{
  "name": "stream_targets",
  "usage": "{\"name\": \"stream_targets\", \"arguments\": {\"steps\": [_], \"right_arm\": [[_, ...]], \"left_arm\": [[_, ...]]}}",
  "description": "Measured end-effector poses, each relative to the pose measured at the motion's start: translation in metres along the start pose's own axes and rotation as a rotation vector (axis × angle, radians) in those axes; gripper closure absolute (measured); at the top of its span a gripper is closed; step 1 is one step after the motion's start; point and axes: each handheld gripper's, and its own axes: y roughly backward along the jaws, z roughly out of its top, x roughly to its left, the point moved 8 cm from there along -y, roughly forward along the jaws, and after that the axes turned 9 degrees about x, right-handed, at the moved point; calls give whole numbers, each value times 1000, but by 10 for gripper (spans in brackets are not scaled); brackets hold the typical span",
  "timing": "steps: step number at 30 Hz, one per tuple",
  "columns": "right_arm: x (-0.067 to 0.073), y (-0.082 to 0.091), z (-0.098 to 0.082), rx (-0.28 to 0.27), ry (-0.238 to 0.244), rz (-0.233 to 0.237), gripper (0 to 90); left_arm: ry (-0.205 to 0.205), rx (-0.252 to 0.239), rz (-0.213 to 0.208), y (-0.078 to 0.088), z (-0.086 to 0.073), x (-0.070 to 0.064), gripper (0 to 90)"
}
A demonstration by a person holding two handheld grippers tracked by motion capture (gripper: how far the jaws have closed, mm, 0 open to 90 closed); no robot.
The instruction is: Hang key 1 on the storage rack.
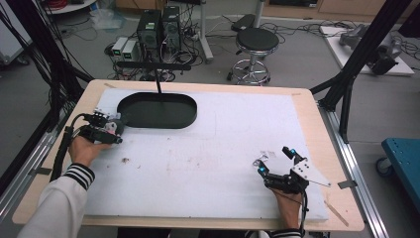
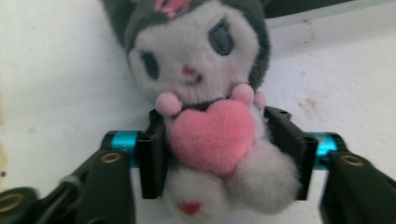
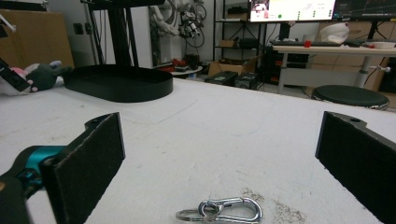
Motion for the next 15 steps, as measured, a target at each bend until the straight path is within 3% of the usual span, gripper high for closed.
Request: {"name": "stream_targets", "arguments": {"steps": [3,7,15], "right_arm": [[0,0,0,-1,2,1,5],[0,0,0,1,-4,-1,5],[0,0,0,0,1,2,6]], "left_arm": [[24,-25,-27,1,-1,2,486],[-10,-19,-18,3,-3,2,501],[-51,-79,-9,10,0,-2,505]]}}
